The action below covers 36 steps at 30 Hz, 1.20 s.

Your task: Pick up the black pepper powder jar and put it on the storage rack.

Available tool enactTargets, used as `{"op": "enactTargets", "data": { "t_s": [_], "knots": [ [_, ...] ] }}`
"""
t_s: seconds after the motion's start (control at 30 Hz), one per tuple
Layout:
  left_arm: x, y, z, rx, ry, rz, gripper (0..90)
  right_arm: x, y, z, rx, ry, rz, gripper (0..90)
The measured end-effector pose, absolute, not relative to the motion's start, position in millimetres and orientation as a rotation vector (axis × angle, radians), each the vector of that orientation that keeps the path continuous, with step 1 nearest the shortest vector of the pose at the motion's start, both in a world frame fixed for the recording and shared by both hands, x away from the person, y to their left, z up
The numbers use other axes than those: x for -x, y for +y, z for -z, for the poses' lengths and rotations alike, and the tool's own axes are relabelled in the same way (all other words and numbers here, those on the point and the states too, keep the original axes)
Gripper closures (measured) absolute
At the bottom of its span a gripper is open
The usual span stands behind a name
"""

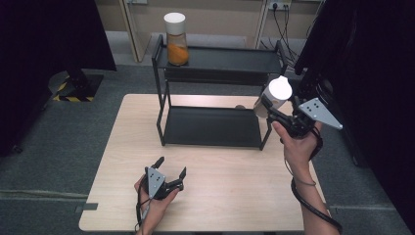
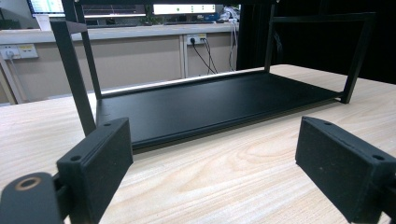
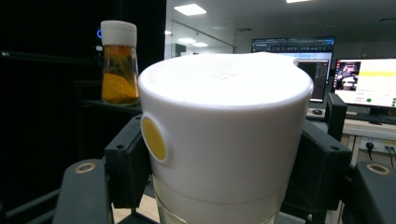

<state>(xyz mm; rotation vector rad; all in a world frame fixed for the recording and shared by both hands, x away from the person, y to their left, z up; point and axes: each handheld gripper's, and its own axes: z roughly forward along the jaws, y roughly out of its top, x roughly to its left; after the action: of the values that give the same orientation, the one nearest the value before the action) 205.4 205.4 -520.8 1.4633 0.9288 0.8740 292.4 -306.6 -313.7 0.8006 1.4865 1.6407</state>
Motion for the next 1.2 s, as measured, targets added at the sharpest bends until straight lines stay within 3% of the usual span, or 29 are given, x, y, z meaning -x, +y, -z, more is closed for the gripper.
{"op": "enactTargets", "data": {
  "t_s": [1.2],
  "knots": [
    [-205.8, 206.4, 520.8, -1.458, 0.935, -0.865, 10.6, -325.7, -286.6, 259.1, -0.787, 1.409, -1.632, 30.7]
  ]
}}
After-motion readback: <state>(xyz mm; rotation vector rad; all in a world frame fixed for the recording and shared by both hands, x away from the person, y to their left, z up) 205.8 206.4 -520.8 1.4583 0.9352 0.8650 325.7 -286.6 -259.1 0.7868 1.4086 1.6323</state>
